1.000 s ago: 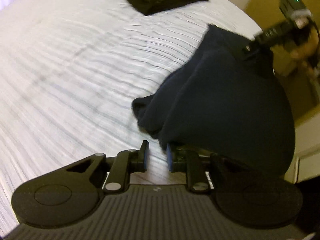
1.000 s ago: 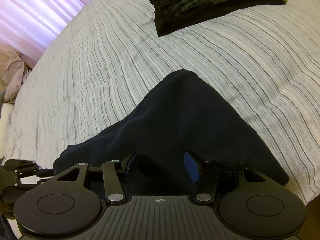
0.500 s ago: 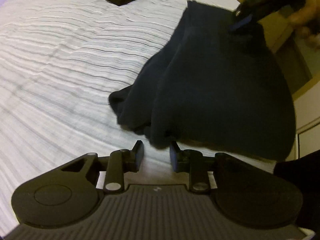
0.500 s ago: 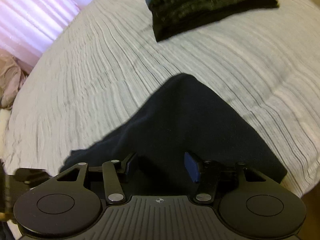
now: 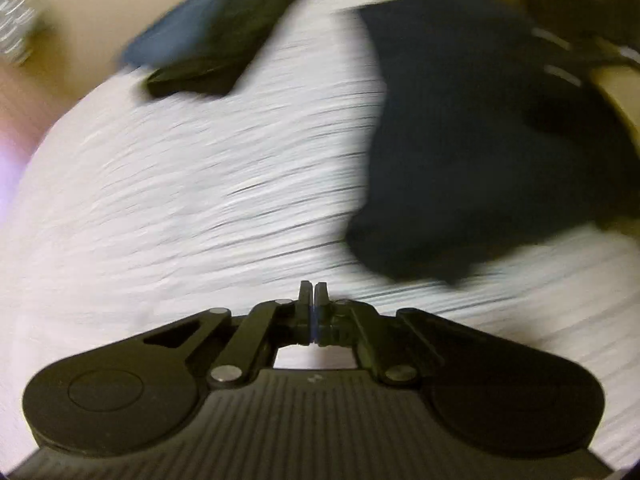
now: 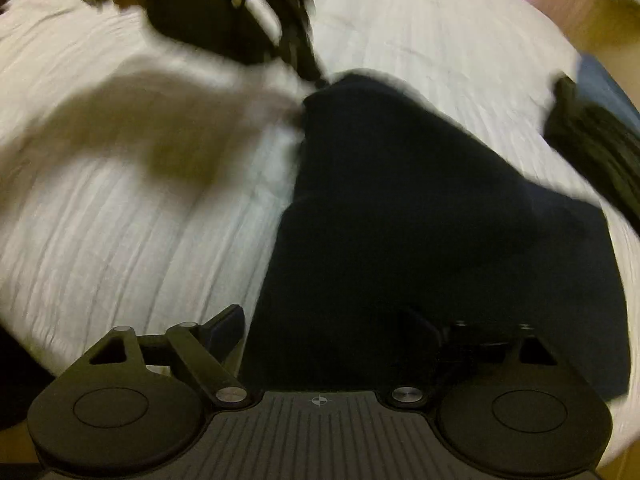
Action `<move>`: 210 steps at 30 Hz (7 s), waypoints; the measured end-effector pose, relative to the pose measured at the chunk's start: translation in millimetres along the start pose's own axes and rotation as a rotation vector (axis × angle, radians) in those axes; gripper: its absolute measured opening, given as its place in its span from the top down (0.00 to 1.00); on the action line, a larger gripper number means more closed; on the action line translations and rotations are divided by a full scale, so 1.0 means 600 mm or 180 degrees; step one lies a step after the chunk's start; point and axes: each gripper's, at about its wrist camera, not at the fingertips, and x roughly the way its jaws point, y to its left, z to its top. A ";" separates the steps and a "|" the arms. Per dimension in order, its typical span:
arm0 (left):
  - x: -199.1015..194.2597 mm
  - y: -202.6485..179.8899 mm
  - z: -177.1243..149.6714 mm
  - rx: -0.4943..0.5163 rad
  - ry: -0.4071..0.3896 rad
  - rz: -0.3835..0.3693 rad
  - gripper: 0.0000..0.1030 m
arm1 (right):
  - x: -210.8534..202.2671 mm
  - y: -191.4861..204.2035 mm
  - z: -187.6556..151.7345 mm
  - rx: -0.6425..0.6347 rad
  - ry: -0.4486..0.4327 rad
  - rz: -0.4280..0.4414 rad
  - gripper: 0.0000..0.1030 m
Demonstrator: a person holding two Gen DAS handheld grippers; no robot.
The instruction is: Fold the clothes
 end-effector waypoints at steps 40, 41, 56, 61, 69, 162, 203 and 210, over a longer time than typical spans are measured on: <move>0.008 -0.027 0.059 -0.1573 0.0184 -0.1646 0.93 | -0.017 -0.097 -0.037 0.0789 -0.0103 0.0695 0.32; 0.020 -0.025 0.060 -0.1605 0.0237 -0.1599 0.95 | -0.018 -0.098 -0.038 0.0784 -0.0118 0.0709 0.32; -0.083 -0.009 0.037 -0.2275 0.0645 -0.0738 0.65 | -0.105 -0.322 -0.054 0.1695 -0.0328 0.0906 0.31; -0.090 -0.070 0.035 -0.2727 0.0800 -0.0799 0.58 | -0.078 -0.436 -0.042 0.1656 -0.0213 0.0733 0.25; -0.060 -0.097 0.052 -0.2881 0.0805 -0.0845 0.53 | 0.023 -0.519 -0.066 0.1903 0.0250 0.0794 0.23; -0.016 -0.052 0.253 -0.1537 0.0380 -0.0905 0.53 | 0.037 -0.550 -0.201 0.4124 -0.1216 0.1988 0.52; -0.050 -0.094 0.295 -0.1607 0.0495 -0.0804 0.52 | -0.078 -0.500 -0.151 0.3002 -0.1722 0.2101 0.64; -0.094 -0.081 0.301 -0.1855 0.0243 -0.0540 0.52 | -0.092 -0.595 -0.166 0.3850 -0.1772 0.2129 0.68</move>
